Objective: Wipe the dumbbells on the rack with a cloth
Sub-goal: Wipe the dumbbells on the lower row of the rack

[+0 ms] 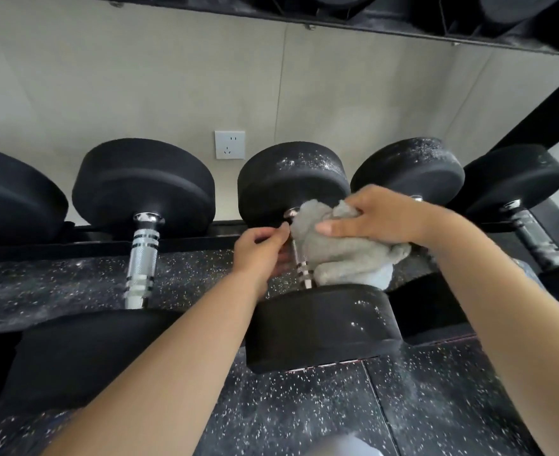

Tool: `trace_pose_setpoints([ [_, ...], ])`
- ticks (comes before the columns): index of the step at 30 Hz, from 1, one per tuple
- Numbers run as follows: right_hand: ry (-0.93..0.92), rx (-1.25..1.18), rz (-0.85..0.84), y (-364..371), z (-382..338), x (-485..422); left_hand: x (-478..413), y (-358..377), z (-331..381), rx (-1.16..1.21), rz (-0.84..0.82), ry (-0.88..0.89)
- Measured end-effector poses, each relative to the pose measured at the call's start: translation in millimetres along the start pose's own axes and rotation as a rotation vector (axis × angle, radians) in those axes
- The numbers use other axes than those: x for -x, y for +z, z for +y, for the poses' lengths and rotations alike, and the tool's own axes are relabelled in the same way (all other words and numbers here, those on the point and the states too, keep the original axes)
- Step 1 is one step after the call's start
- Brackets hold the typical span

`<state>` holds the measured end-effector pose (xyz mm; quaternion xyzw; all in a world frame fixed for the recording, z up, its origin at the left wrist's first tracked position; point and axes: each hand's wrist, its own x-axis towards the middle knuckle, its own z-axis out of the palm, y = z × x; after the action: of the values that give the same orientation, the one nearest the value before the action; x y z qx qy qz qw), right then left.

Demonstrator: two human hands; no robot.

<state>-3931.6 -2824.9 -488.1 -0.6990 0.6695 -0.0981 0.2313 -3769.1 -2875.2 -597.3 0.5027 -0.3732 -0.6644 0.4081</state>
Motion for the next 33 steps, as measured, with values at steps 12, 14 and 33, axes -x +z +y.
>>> trace_pose_setpoints([
  [12,0.254,-0.254,0.519,-16.0,-4.4,-100.2,4.9,0.3,3.6,0.026,-0.055,-0.104],
  [14,0.25,-0.254,0.517,-8.0,-8.6,-103.6,5.3,2.4,4.1,0.005,-0.097,-0.139],
  [33,0.11,-0.724,0.605,19.2,14.9,-95.2,3.3,7.4,3.0,0.102,-0.145,-0.236],
])
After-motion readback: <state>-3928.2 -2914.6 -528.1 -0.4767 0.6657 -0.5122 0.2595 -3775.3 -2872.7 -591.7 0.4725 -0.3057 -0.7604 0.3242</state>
